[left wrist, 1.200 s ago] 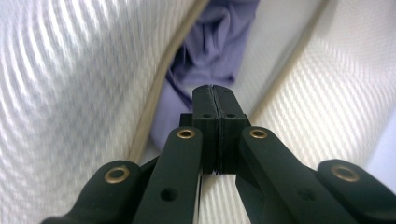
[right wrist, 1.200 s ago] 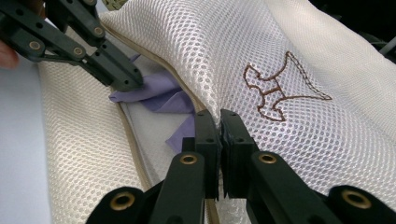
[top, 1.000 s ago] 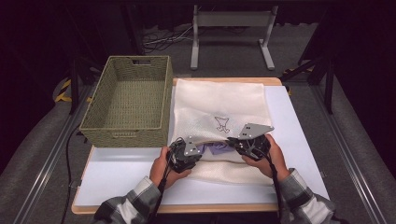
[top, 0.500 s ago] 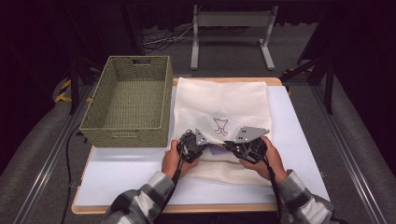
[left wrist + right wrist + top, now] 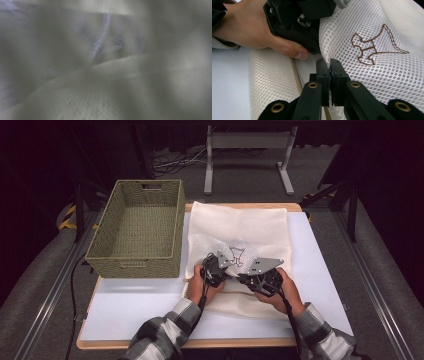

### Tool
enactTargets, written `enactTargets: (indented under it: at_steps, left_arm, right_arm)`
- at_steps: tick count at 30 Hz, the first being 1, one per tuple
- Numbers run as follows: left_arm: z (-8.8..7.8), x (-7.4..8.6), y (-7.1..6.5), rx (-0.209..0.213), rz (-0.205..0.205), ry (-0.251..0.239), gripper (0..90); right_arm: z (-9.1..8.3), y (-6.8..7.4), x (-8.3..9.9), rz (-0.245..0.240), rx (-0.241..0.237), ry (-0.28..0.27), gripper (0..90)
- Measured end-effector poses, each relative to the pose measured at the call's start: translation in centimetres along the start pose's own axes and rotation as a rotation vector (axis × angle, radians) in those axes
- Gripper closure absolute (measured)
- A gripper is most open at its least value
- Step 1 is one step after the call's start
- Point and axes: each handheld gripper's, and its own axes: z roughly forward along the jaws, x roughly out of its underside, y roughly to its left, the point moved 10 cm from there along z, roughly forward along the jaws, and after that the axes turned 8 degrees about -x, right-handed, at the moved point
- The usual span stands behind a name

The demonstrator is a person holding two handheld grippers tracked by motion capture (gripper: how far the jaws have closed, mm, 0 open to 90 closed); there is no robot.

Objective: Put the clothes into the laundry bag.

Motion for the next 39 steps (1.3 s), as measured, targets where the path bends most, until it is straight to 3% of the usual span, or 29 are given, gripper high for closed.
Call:
enactTargets:
  at_steps: [9, 11, 15, 17, 22, 25, 28, 31, 35, 39]
  left_arm:
    - [-1.9, -0.2, -0.7, 0.062, 0.016, -0.062, 87.9]
    - [-2.1, -0.3, -0.7, 0.066, 0.021, -0.068, 87.9]
    - [-3.5, -1.3, -0.7, 0.063, 0.023, -0.127, 87.9]
    - [-3.6, -1.5, -0.6, 0.062, 0.021, -0.148, 87.8]
    - [-3.6, -1.8, -1.5, 0.127, 0.021, -0.187, 87.1]
    - [-3.3, -1.8, -2.0, 0.127, 0.039, -0.183, 87.0]
    - [-2.6, -1.8, -2.2, 0.119, 0.05, -0.17, 87.6]
    - [-1.7, -1.8, -2.2, 0.082, 0.072, -0.155, 87.6]
    - [-0.6, -1.9, -1.4, 0.015, 0.039, -0.136, 88.0]
    - [0.0, -2.2, -0.2, -0.068, 0.034, -0.124, 88.4]
  right_arm:
    - [-0.4, -0.5, 0.0, 0.004, 0.017, -0.013, 87.2]
    - [-0.5, -0.5, -0.1, 0.005, 0.018, -0.016, 87.2]
    - [-1.0, -0.7, -0.6, 0.004, 0.031, -0.041, 87.2]
    - [-1.2, -0.7, -0.7, 0.003, 0.033, -0.047, 87.3]
    - [-1.4, -0.8, -0.9, 0.008, 0.038, -0.066, 87.3]
    - [-1.6, -0.8, -1.0, 0.01, 0.042, -0.074, 87.3]
    - [-1.5, -0.8, -1.0, 0.01, 0.04, -0.074, 87.3]
    - [-1.5, -0.7, -1.1, 0.009, 0.04, -0.074, 87.3]
    - [-1.3, -0.6, -0.9, 0.008, 0.034, -0.066, 87.3]
    - [-1.0, -0.5, -0.7, 0.01, 0.03, -0.052, 87.4]
